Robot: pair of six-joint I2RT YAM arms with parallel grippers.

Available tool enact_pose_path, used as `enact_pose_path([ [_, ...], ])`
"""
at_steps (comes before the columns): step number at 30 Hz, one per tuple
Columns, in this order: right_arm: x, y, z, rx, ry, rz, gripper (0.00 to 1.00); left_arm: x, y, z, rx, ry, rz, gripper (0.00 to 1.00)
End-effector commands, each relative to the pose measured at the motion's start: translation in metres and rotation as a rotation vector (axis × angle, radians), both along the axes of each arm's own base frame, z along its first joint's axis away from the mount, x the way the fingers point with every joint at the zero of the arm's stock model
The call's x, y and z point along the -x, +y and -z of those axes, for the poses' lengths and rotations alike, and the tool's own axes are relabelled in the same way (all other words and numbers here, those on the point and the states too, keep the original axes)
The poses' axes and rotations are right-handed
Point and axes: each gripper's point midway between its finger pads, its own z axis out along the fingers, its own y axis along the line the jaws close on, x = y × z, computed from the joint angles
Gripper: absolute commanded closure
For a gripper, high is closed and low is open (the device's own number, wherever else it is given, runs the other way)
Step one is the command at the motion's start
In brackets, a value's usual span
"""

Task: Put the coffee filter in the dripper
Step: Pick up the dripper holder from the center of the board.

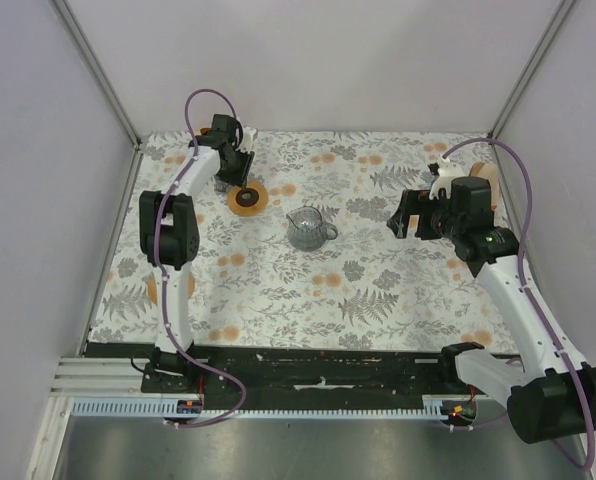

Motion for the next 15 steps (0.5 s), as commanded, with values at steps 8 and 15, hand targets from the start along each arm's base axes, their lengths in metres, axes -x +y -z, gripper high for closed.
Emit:
enact_pose_path([
  [8,-0.010,0.004,-0.015,-0.008,-0.027,-0.014,0.02,-0.004,0.011,0.015,-0.072,0.011,0.021,0.62],
  [15,-0.009,0.004,-0.016,-0.002,-0.030,-0.014,0.02,0.001,-0.010,0.027,-0.052,0.035,0.066,0.62],
])
